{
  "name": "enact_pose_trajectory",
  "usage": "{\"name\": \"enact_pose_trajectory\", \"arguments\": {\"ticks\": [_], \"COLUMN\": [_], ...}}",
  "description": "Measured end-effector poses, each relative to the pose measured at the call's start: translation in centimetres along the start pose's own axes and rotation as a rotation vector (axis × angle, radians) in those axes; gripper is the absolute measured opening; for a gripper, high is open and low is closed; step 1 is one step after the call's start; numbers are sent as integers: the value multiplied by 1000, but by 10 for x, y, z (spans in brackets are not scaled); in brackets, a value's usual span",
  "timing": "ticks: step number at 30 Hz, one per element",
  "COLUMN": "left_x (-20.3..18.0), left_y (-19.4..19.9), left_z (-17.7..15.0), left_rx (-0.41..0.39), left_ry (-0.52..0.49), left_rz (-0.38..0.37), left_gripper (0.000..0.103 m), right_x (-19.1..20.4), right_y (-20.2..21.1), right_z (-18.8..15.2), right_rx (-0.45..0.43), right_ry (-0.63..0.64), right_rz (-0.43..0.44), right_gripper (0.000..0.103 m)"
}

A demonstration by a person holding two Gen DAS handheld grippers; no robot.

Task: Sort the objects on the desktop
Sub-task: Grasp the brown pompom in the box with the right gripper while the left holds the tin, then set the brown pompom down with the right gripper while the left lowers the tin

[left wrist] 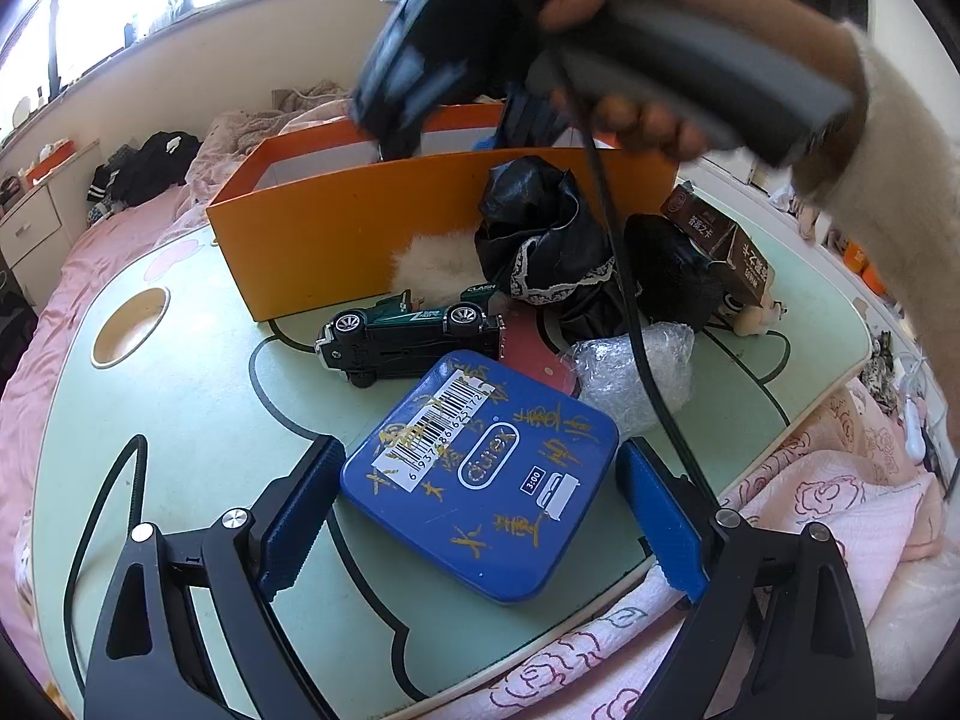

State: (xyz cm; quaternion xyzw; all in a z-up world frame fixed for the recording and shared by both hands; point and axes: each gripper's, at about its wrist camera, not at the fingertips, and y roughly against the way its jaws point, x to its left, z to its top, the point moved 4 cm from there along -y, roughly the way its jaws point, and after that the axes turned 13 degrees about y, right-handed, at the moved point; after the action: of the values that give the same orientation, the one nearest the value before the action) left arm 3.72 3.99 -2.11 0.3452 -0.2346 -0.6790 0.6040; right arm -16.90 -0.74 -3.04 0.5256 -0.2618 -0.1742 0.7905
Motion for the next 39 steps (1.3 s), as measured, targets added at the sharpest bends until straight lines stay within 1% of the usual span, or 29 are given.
{"name": "enact_pose_trajectory", "arguments": {"ticks": [1,2,3,5,7,10,11,12,15,16,18,20,21,24,26,27,28,29,30,31,32,33,35,38,39], "left_x": [0,2,2,4,6,7,8,8,9,9,10,10,11,11,12,13,13,13,14,15,18,20,26,35,37], "left_y": [0,1,1,1,2,2,2,3,3,3,3,3,3,3,3,4,4,4,5,5,6,8,14,24,25], "left_z": [0,1,1,2,2,3,3,3,4,4,4,4,3,3,3,3,3,3,2,3,3,4,6,8,8], "left_rx": [-2,-2,-1,-1,-1,0,0,0,0,0,0,0,0,-1,-3,-4,-5,-6,-9,-11,-15,-24,-54,-98,-101], "left_ry": [0,1,1,-1,-2,-2,-3,-2,-2,-3,-3,-3,-3,-2,3,5,6,7,11,18,29,44,75,105,110], "left_rz": [-2,-3,-3,-2,-3,-3,-2,-3,-2,-1,-2,0,0,1,4,5,6,7,7,2,-6,-10,-14,7,13], "left_gripper": [91,91,91,91,91,91,91,91,92,92,92,92,92,92,92,92,92,92,92,92,92,92,92,92,92], "right_x": [3,6,7,6,-1,9,12,20,33,35,38,39,40,42,42,42,44,46,47,47,45,40,29,20,19], "right_y": [0,3,5,12,34,74,95,106,138,143,141,131,122,96,87,85,87,92,97,103,111,114,118,109,107], "right_z": [-2,-6,-10,-15,-23,-27,-40,-42,-81,-98,-124,-152,-165,-190,-202,-207,-212,-217,-221,-224,-229,-231,-237,-246,-251], "right_rx": [3,-14,-33,-89,-196,-372,-442,-482,-600,-617,-621,-617,-608,-572,-577,-604,-641,-681,-715,-755,-807,-834,-857,-794,-779], "right_ry": [51,80,93,95,79,77,87,94,129,141,156,169,177,188,196,209,225,239,250,255,248,241,199,176,180], "right_rz": [-81,-125,-148,-129,-94,-73,-70,-65,-19,-4,37,80,88,54,8,-32,-72,-101,-119,-135,-151,-155,-177,-232,-247], "right_gripper": [33,33,32,32,32,32,33,33,33,33,33,34,34,34,35,38,49,58,72,79,81,82,87,87,87]}}
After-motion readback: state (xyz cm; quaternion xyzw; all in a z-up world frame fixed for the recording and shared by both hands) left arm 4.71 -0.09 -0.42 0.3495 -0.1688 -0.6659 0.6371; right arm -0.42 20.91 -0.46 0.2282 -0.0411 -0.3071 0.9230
